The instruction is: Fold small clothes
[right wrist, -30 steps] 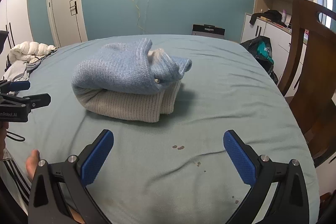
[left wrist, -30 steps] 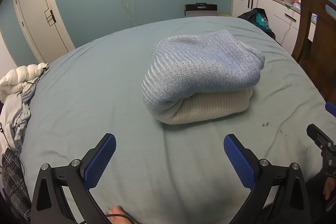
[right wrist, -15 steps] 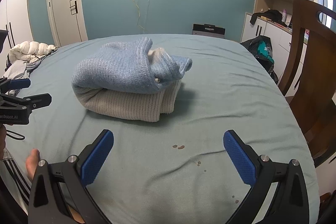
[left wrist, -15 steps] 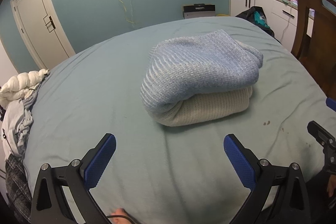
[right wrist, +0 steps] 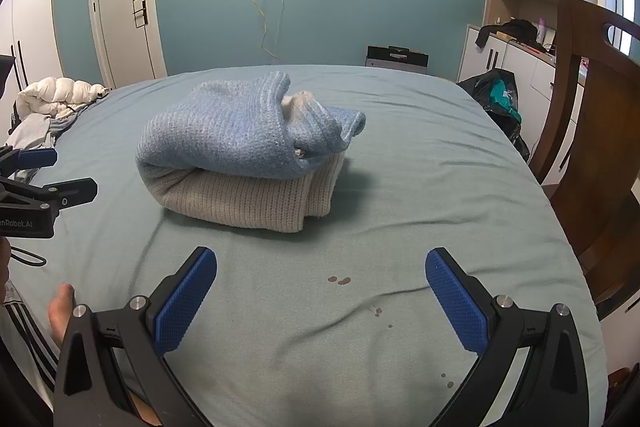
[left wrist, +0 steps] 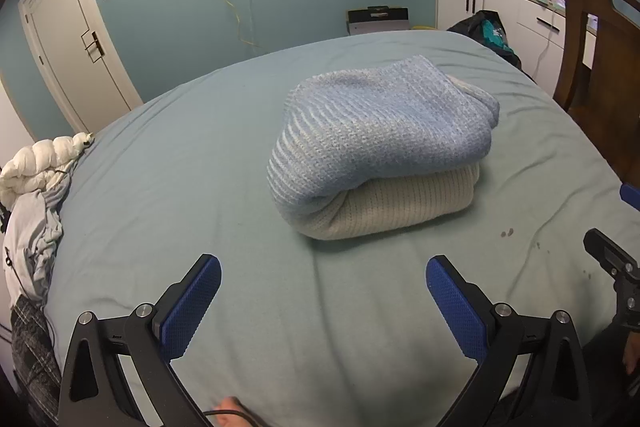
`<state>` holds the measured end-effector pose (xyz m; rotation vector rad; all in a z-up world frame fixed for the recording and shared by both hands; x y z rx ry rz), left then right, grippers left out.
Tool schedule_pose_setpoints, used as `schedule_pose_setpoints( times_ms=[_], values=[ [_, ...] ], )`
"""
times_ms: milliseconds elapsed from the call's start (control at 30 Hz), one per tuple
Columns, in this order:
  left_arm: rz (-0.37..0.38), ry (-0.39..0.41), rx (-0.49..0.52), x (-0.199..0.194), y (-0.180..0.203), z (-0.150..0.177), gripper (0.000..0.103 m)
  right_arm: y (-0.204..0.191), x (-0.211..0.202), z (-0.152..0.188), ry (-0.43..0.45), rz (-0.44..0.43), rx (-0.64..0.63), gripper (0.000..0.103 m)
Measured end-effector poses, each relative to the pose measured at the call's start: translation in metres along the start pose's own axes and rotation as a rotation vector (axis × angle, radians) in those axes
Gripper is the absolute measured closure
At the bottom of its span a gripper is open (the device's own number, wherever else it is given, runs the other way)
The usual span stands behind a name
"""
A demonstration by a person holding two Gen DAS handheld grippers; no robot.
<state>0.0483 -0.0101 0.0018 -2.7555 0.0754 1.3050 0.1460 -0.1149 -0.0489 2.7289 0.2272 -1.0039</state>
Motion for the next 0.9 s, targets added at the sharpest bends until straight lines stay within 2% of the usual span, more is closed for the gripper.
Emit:
schedule_pose_setpoints(
  times_ms=[900],
  values=[
    [0.008, -0.004, 0.002, -0.0007, -0.0018, -0.0017, 0.000, 0.0010, -0.0004, -0.0003, 0.002, 0.003, 0.001, 0.001]
  ],
)
Point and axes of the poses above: each gripper's, at about its wrist camera, not at the fingertips, and x roughly the way its jaws point, y to its right, z to its underside, the point moved 5 cm from there along x, roughly the way its jaws point, and after that the axes turned 5 degrees about -x, right-handed, at the moved point
